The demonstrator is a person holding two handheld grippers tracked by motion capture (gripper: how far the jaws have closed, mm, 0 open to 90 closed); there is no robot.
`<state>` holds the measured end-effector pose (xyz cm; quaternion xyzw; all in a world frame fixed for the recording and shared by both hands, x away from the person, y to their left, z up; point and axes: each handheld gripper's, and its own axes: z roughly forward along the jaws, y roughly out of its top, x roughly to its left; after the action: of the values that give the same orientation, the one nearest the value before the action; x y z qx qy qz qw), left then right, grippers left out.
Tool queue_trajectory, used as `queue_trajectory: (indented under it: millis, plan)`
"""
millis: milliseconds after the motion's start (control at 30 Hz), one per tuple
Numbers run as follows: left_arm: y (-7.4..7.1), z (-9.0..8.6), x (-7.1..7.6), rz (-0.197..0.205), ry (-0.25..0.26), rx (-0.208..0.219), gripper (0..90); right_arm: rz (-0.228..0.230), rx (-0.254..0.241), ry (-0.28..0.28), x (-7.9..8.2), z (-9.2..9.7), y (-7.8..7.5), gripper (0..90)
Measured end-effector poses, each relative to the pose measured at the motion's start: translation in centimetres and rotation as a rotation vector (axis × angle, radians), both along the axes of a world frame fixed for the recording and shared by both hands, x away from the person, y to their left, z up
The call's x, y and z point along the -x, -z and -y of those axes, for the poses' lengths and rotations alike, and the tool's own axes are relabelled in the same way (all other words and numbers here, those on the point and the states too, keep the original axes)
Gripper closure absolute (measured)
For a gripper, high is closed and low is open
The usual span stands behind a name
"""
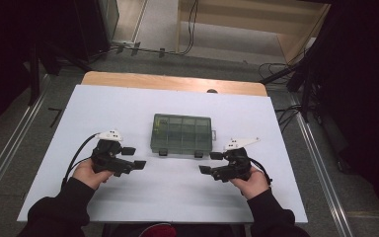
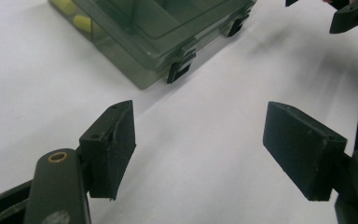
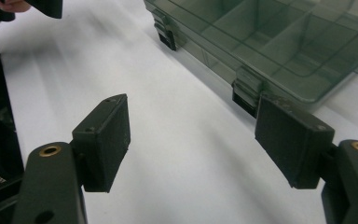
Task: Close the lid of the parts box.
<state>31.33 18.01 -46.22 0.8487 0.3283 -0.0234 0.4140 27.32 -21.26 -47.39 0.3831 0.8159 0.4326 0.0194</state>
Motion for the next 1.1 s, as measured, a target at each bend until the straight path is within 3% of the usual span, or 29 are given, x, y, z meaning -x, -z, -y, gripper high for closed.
queue_trajectory:
  millis: [433,667,867,1100]
  plan:
    - [0.7,-1.3,1.5,-0.005,-0.007,-0.054,25.3,-0.004,0.012,0.007,1.7,1.5,0.8,25.0]
    - [1.0,-2.5,2.2,-0.007,-0.021,-0.049,25.3,0.003,0.016,0.024,2.5,2.5,1.1,25.0]
    - [1.3,-3.5,2.4,-0.025,-0.03,-0.095,25.3,0.004,0.015,0.046,3.1,3.2,1.2,25.0]
    - [1.3,-4.7,2.3,-0.024,-0.067,-0.091,25.3,-0.016,0.014,0.066,3.5,3.9,1.7,25.0]
